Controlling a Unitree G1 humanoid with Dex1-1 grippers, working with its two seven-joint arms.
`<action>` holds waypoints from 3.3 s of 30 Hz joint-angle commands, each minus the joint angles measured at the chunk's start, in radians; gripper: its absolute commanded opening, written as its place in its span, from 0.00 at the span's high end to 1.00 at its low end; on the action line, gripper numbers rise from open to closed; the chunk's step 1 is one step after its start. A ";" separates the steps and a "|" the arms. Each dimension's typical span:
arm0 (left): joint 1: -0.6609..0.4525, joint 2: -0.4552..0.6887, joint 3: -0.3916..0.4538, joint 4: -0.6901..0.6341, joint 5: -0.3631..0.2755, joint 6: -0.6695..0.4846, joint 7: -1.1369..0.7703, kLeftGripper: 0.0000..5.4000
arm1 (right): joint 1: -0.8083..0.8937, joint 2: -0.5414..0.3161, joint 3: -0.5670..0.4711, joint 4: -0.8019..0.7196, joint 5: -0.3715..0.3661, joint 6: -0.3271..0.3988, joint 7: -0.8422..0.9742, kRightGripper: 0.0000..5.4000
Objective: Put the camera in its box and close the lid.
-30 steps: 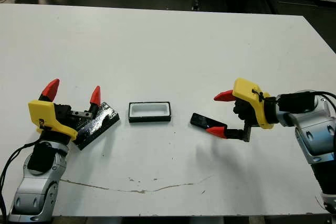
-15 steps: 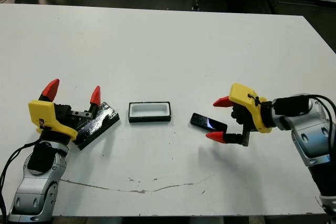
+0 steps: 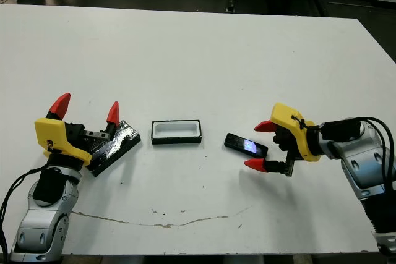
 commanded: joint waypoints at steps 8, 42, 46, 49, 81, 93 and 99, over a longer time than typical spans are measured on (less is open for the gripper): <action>0.012 -0.001 0.000 0.002 -0.001 0.017 0.007 0.00 | 0.029 0.020 -0.003 0.020 -0.005 -0.001 -0.043 0.02; 0.008 -0.013 0.002 0.004 0.005 0.010 0.030 0.00 | 0.041 0.023 -0.013 0.075 -0.001 -0.123 -0.027 0.69; 0.009 -0.010 0.000 0.002 0.010 0.012 0.033 0.00 | 0.023 0.024 -0.026 0.077 0.006 -0.111 -0.032 0.69; 0.009 -0.009 0.000 0.003 0.006 0.013 0.031 0.00 | -0.025 0.027 -0.044 0.098 0.018 -0.096 -0.029 0.69; 0.012 -0.013 -0.002 -0.003 -0.004 0.022 0.029 0.00 | -0.851 0.417 0.156 0.916 -0.194 -0.356 0.391 0.69; 0.009 -0.013 -0.007 -0.005 0.006 0.025 0.035 0.00 | -0.827 0.471 0.193 0.890 -0.269 -0.456 0.395 0.69; 0.007 -0.009 -0.008 -0.005 0.010 0.023 0.035 0.00 | -0.829 0.481 0.215 0.887 -0.299 -0.443 0.402 0.69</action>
